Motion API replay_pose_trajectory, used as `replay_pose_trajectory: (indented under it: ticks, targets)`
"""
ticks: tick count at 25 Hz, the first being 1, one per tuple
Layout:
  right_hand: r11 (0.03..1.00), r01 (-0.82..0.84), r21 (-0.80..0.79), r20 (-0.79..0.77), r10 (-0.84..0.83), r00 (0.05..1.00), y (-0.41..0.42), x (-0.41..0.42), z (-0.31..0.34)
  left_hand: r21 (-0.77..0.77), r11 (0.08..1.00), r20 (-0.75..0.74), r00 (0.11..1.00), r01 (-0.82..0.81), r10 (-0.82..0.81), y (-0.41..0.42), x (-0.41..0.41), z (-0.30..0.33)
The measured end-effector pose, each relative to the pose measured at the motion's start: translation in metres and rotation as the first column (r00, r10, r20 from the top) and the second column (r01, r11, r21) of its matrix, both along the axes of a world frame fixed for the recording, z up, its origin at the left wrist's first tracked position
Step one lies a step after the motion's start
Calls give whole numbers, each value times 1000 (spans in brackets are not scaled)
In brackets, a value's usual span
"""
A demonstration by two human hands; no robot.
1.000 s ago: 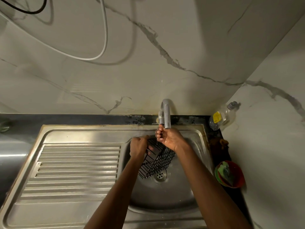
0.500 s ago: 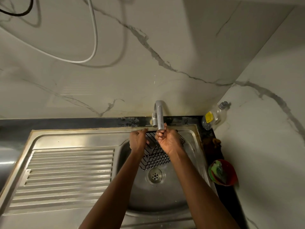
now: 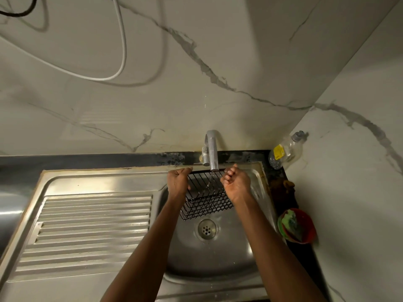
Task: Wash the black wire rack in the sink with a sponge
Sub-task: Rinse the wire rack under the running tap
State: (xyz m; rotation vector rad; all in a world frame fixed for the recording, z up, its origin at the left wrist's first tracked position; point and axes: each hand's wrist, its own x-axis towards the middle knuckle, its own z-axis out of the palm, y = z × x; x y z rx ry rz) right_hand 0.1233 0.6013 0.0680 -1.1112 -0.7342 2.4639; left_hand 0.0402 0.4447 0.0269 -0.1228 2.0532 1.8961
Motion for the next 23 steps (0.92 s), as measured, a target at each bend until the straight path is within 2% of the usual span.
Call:
replay_pose_trajectory:
  ticks: [3, 5, 6, 7, 9, 11, 12, 13, 14, 17, 19, 20, 23]
  targets:
    - [974, -52, 219, 123, 26, 992, 0, 0, -2, 29, 1000, 15, 1000, -10, 10, -5, 1, 0]
    - [859, -217, 464, 236, 116, 965, -28, 1, -6, 21, 1000, 13, 1000, -11, 11, 0, 1, 0]
    - [747, -295, 596, 267, 163, 950, -46, 2, -8, 16, 1000, 12, 1000, -4, 4, 3, 1, 0]
    - [591, -359, 722, 288, 214, 933, -62, 6, -11, 20, 1000, 11, 1000, 11, -11, 7, 1, 0]
    - [183, -411, 893, 362, 252, 898, -84, 18, -17, 55, 998, 18, 999, 43, -44, 14, 0, 0]
    - [-196, -398, 896, 433, 191, 881, -78, 33, -28, 70, 995, 35, 996, 75, -77, 20, -2, 2]
    - [-332, -393, 858, 463, 168, 870, -69, 40, -33, 65, 994, 43, 995, 92, -95, 24, -3, 3]
    - [-428, -393, 814, 494, 153, 856, -59, 45, -36, 55, 993, 51, 993, 106, -109, 28, -2, 4]
    - [-486, -393, 780, 519, 153, 841, -50, 49, -37, 39, 993, 60, 991, 115, -117, 32, -2, 6]
    - [-488, -358, 796, 507, 214, 835, -36, 49, -39, 0, 992, 94, 988, 125, -125, 36, -4, 7]
    - [-482, -342, 807, 478, 191, 857, -40, 42, -39, -33, 993, 108, 988, 116, -112, 34, -7, 11]
    - [-435, -358, 826, 464, 164, 871, -46, 36, -35, -64, 993, 104, 990, 100, -93, 32, -9, 14]
    - [-105, -468, 878, 476, 73, 876, -65, 15, -25, -189, 981, 102, 994, 49, -30, 24, -12, 17]
